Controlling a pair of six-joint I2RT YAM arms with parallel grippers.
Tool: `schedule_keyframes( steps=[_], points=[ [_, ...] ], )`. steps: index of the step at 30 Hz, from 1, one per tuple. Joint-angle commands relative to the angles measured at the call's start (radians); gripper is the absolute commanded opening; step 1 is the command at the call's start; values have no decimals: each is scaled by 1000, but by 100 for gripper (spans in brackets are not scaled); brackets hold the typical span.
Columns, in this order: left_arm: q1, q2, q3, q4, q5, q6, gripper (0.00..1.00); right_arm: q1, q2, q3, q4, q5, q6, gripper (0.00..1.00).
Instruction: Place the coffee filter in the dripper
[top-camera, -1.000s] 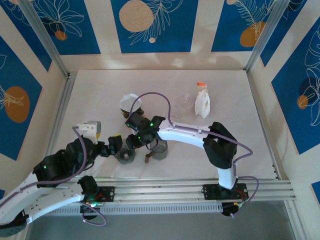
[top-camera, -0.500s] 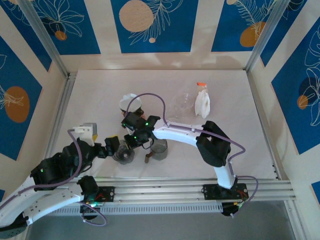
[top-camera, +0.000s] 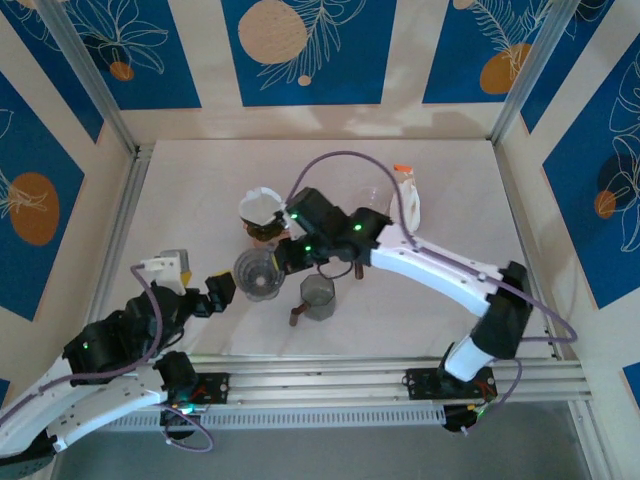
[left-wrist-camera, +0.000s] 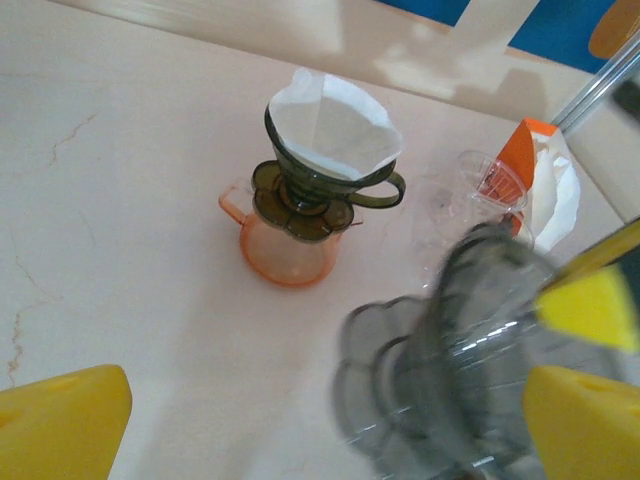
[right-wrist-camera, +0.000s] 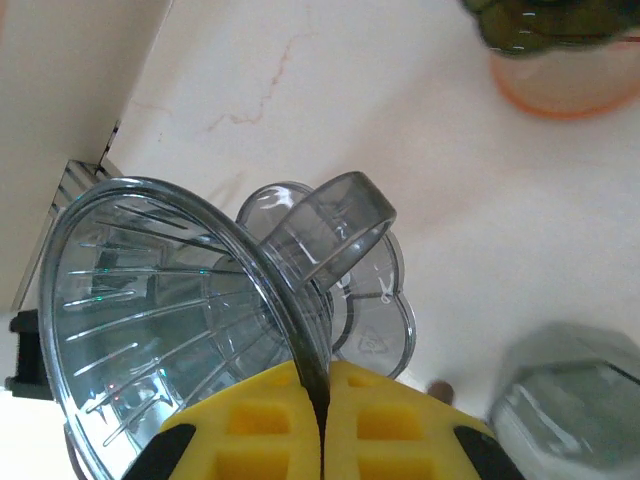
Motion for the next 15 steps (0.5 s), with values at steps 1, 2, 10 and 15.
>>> schedule_keyframes(
  steps=[1, 2, 10, 15],
  points=[
    [-4, 6, -21, 46, -24, -21, 100, -38, -68, -46, -161, -27, 29, 0],
    [-4, 6, -26, 50, -28, -26, 100, -51, -87, -60, -182, -27, 31, 0],
    [-4, 4, -75, 78, -22, -45, 100, -133, -154, -166, -196, -53, 41, 0],
    [-4, 5, -74, 70, -21, -46, 100, -154, -163, -204, -179, -27, 34, 0]
  ],
)
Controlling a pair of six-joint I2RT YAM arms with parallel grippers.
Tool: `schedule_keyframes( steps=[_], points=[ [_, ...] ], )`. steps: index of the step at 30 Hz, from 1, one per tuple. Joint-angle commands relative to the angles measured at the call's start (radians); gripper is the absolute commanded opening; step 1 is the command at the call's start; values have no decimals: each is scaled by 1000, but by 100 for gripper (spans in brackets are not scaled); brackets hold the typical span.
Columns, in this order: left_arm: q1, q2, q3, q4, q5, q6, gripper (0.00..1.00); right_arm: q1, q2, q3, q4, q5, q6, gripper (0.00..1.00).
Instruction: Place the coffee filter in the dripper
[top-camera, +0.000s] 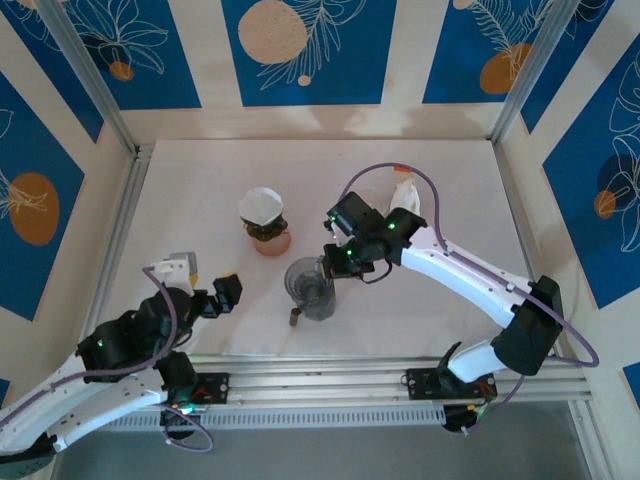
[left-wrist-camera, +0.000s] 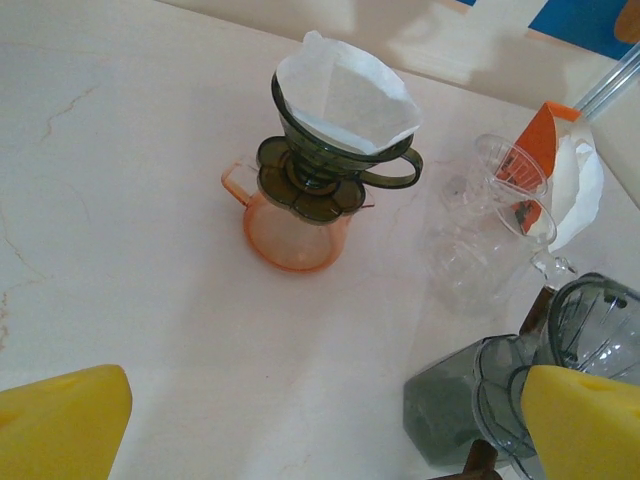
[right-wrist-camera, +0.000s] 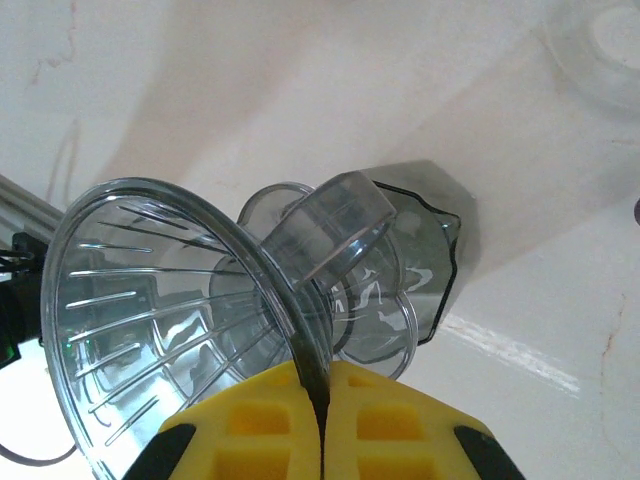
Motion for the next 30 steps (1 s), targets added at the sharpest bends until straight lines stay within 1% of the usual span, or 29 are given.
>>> schedule_keyframes(
  steps=[1, 12, 13, 14, 20, 21, 24, 26, 30],
  points=[
    [-4, 2, -1, 18, -18, -15, 100, -17, -36, -17, 7, -15, 8, 0],
    [-4, 2, -7, 18, -14, -24, 100, -55, -55, -70, 24, -25, 5, 0],
    [-3, 2, -8, 18, -14, -25, 100, -55, -55, -74, 25, -27, 6, 2],
    [-4, 4, -8, 18, -14, -24, 100, -56, -56, -79, 28, -27, 9, 7],
    [-4, 9, -8, 22, -7, -24, 100, -50, -71, -103, 57, -34, 26, 46],
    [-4, 10, -8, 22, -5, -23, 100, -48, -75, -101, 54, -30, 29, 50],
    [-4, 13, -12, 31, 2, -17, 100, -48, -107, -98, 53, 4, 36, 57],
    [-4, 15, -18, 40, 8, -17, 100, -55, -139, -100, 52, 40, 44, 58],
    [-4, 41, -28, 61, 25, -16, 100, -92, -203, -89, 17, 189, 35, 59]
  ],
)
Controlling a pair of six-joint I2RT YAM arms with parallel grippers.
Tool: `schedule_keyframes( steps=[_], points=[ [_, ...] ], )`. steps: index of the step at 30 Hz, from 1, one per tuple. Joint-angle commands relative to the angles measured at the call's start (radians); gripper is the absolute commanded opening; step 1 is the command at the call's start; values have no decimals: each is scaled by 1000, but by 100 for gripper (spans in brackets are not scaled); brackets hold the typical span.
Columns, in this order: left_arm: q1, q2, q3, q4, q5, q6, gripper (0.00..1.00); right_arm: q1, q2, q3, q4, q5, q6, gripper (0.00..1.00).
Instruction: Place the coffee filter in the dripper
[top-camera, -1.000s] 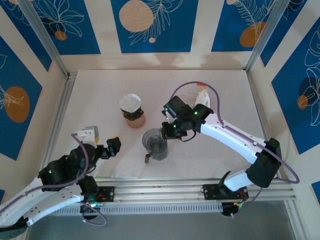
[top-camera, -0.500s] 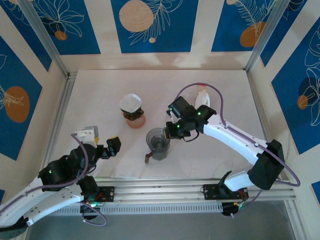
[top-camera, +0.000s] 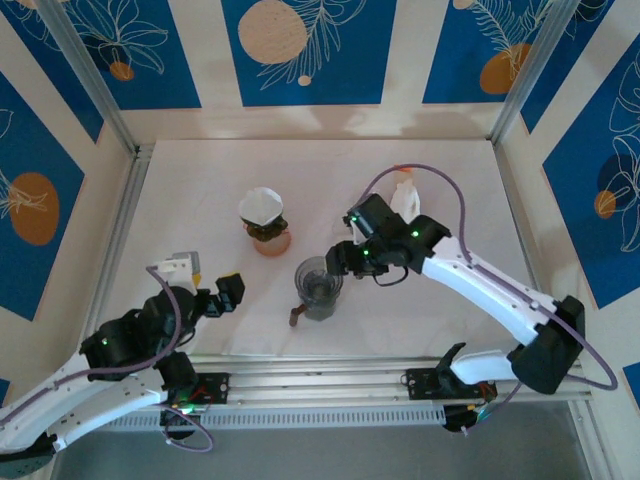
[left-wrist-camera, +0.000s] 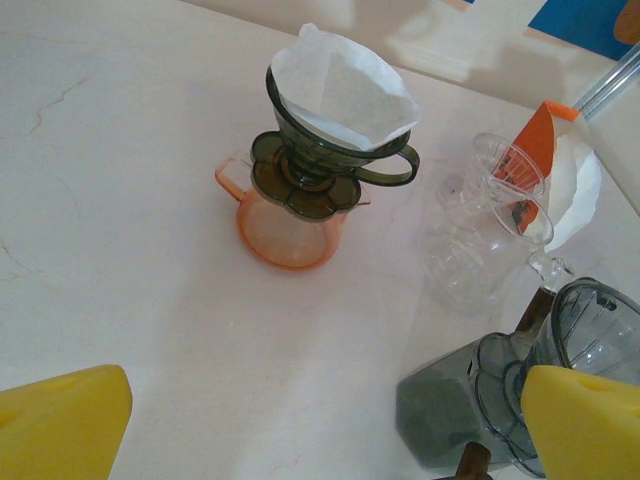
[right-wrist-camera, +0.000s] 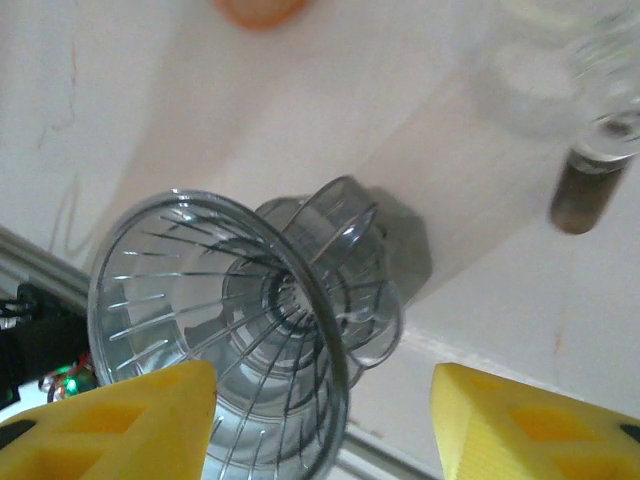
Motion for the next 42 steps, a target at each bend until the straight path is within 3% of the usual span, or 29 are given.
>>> schedule_keyframes(
  steps=[1, 7, 12, 15, 18, 24, 32, 42],
  points=[
    [-4, 26, -17, 37, 17, 2, 100, -46, -61, 7, -36, 143, -6, 59],
    [-4, 70, -34, 85, 42, 16, 100, -234, -59, -17, 45, 214, -63, 56],
    [-4, 80, -40, 89, 50, 14, 100, -401, 70, 0, 117, 276, -133, 51],
    [-4, 82, -40, 82, 52, 9, 100, -457, 153, 24, 154, 331, -163, 50],
    [-4, 83, -45, 81, 51, 5, 100, -504, 229, 59, 174, 310, -161, 48],
    [-3, 88, -55, 93, 39, 8, 100, -509, 326, 104, 218, 312, -113, 47],
    [-3, 97, -52, 96, 37, 22, 100, -497, 411, 168, 194, 438, -81, 41],
    [-2, 96, -64, 110, 29, 23, 100, -490, 468, 215, 217, 417, -128, 40]
  ],
)
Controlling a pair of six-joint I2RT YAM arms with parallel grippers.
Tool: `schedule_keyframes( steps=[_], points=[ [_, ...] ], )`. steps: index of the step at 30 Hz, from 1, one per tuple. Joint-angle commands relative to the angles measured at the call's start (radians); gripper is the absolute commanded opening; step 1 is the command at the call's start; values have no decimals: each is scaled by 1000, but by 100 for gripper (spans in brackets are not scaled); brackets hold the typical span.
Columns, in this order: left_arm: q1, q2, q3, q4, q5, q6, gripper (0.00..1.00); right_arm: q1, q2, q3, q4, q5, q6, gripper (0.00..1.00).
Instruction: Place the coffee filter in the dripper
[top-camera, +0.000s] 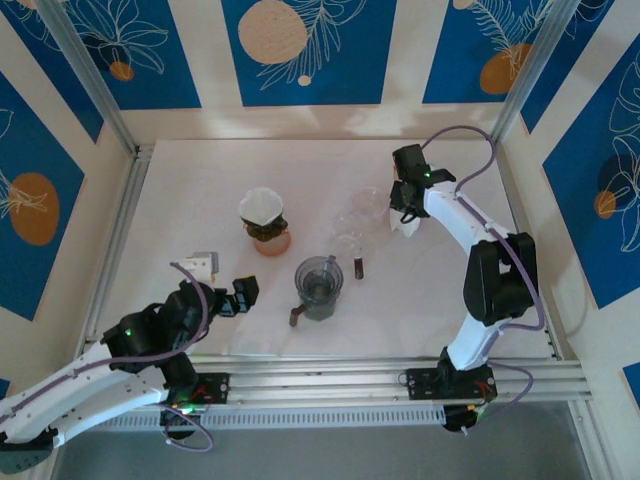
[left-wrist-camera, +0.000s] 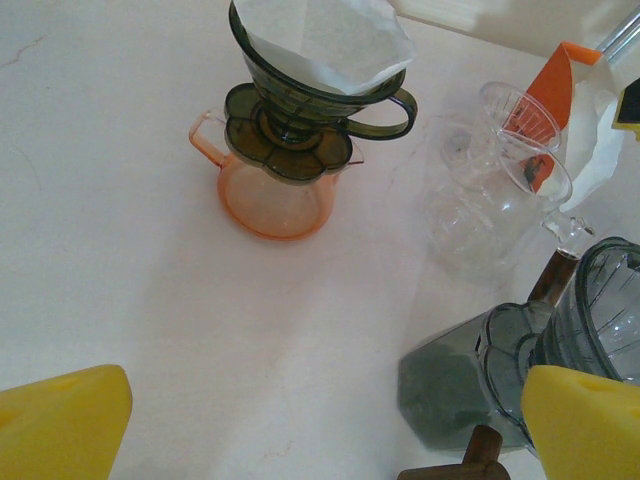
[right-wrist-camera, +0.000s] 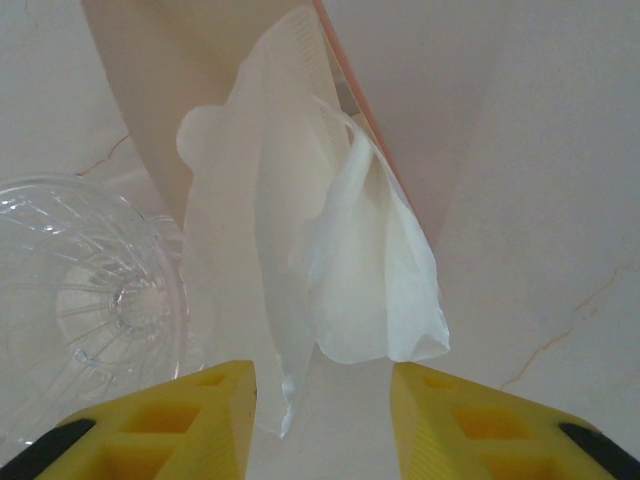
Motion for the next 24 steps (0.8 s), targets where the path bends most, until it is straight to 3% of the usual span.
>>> schedule_keyframes(
  steps=[1, 24],
  points=[
    [-2, 2, -7, 22, -16, 22, 100, 10, 29, 50, 9, 19, -9, 40],
    [-1, -12, -3, -1, -33, 25, 100, 42, 203, 256, -117, 135, -58, 23]
  ],
)
